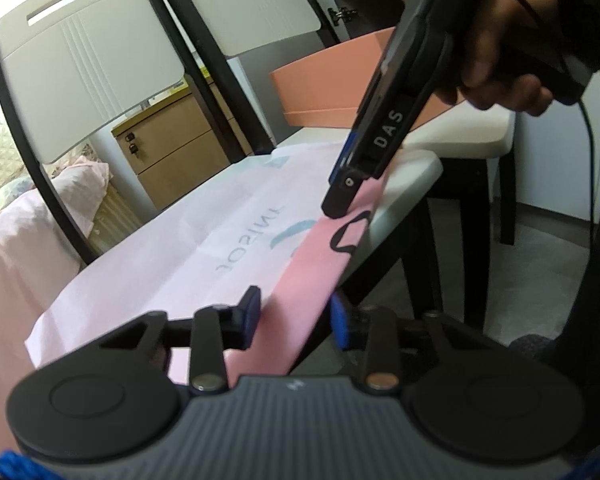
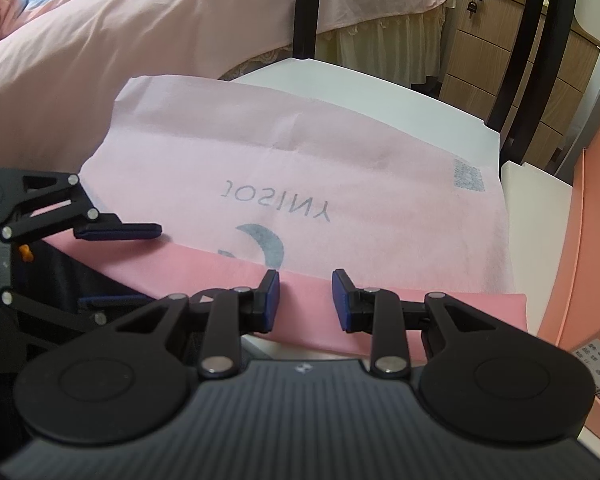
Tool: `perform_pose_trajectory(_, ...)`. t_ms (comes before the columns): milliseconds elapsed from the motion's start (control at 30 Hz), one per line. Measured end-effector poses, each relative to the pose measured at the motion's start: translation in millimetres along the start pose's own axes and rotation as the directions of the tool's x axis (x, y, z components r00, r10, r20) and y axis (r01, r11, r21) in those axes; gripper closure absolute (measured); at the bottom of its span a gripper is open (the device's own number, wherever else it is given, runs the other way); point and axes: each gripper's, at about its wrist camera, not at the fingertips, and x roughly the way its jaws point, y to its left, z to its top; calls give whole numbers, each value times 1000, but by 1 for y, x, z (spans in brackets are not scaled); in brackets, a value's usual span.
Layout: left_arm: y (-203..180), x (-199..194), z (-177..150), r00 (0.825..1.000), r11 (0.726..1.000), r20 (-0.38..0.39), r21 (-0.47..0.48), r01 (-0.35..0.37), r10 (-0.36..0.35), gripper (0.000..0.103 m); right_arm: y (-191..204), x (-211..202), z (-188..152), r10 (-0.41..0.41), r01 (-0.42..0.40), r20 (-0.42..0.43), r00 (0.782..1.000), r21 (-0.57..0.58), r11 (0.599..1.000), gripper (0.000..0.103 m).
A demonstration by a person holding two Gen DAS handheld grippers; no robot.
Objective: Fold shopping bag
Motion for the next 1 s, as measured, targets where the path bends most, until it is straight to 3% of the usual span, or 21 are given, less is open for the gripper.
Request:
perform_pose_trajectory(133,11,-3,2,999,995,14,-83,50,-49,74,-2,0,1,-4,4,-1,1000,2,1000,71)
perform_pose_trajectory(200,22,-2,2,996,982,19,-170,85,-83,76,-3,-1,2,-9,9,5,1000,6,1000,71)
perform_pose_trajectory(267,36,-2,2,991,952,34,-276,132,-128,83,-4,-3,4,-25,25,23,999,6,1000,71)
perform_pose_trajectory(500,71,8,-3,969,834,66,-497,240,-239,86,-7,-21,14,-67,63,172,983,33,997,70)
perform_pose_trajectory(533,77,10,-4,963,801,74,-540,257,-259,87,-7,-26,16,-78,72,202,976,37,997,70)
perform_pose_trajectory(600,90,16,-8,946,709,98,-639,299,-310,87,-7,-34,18,-98,90,259,961,41,995,70)
perform_pose_trajectory(700,108,29,-20,911,533,148,-771,350,-384,90,-7,-42,22,-100,90,315,944,46,995,70)
perform_pose_trajectory(800,123,45,-39,873,337,205,-864,374,-443,90,-7,-39,24,-92,86,316,944,33,996,70)
perform_pose_trajectory(900,132,55,-52,850,218,248,-898,381,-465,92,-4,-31,23,-82,85,291,953,4,996,70)
perform_pose_trajectory(1000,138,61,-61,830,139,285,-909,392,-479,92,0,-22,21,-57,65,259,964,-22,998,70)
